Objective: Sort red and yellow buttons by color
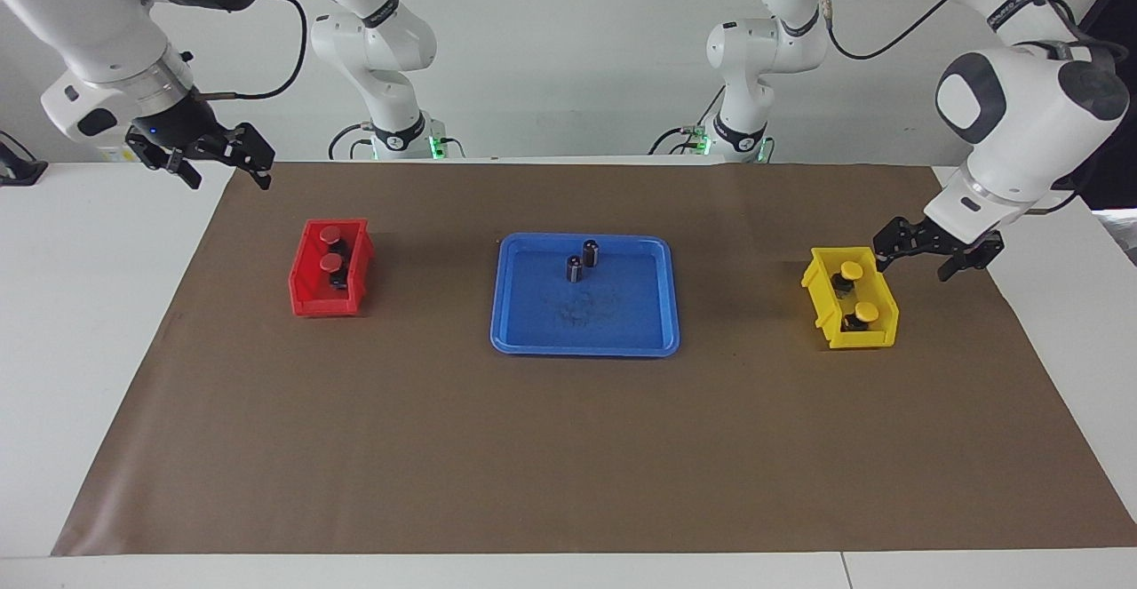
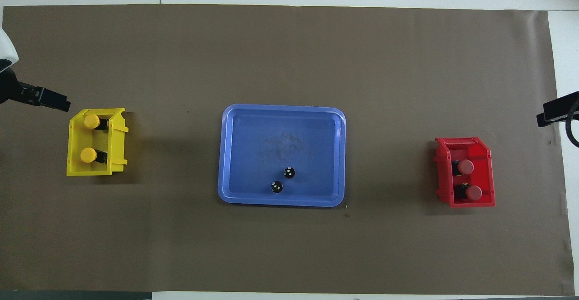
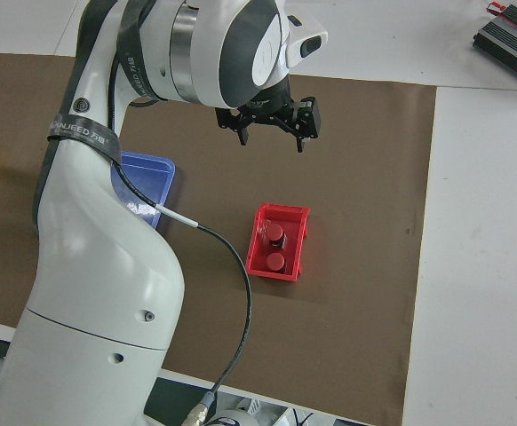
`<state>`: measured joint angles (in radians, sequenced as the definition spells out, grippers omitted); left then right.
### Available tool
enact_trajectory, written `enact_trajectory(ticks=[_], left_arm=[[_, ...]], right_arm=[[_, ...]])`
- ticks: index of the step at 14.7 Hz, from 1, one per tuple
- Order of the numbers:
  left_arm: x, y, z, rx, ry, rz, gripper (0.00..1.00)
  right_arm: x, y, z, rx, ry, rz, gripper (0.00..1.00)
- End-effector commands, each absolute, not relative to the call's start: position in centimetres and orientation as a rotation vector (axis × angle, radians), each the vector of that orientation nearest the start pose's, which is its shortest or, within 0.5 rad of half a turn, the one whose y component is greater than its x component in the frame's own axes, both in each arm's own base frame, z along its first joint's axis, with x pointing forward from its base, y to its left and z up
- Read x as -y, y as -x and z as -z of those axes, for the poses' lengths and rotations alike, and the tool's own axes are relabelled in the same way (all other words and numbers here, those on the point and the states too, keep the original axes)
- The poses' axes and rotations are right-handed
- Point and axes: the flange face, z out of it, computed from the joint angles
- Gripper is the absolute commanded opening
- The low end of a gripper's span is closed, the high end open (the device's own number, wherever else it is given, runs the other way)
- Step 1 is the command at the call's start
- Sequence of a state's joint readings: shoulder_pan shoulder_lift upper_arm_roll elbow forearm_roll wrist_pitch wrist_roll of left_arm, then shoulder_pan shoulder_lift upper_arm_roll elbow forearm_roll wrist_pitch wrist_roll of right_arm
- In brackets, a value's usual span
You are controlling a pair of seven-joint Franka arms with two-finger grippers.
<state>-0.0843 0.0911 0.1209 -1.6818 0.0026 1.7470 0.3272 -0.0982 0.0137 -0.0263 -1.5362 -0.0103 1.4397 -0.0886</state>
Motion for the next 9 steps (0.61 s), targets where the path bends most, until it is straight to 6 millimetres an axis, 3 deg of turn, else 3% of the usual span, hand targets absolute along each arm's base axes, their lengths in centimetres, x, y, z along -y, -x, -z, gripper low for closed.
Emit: enact_trajectory(ticks=[1, 4, 7, 9], left_arm=[[-2.3, -56.6, -56.6, -0.453, 3.08, -0.097, 1.0], [-1.6, -54.2, -60.0, -0.474, 3.086, -0.102, 1.0], [-0.6, -53.5, -62.8, -0.457, 3.094, -0.129, 1.0], [3.4, -53.2, -63.2, -0.444, 3.091, -0.118, 1.0]], right_arm=[[7.0, -53.7, -62.4, -0.072, 3.146, -0.147, 1.0], [6.9, -53.6, -62.5, -0.072, 3.147, -0.15, 1.0], [6.9, -53.6, -62.5, -0.072, 3.147, -0.155, 1.0], [6.8, -53.6, -62.5, -0.067, 3.147, -0.157, 1.0]])
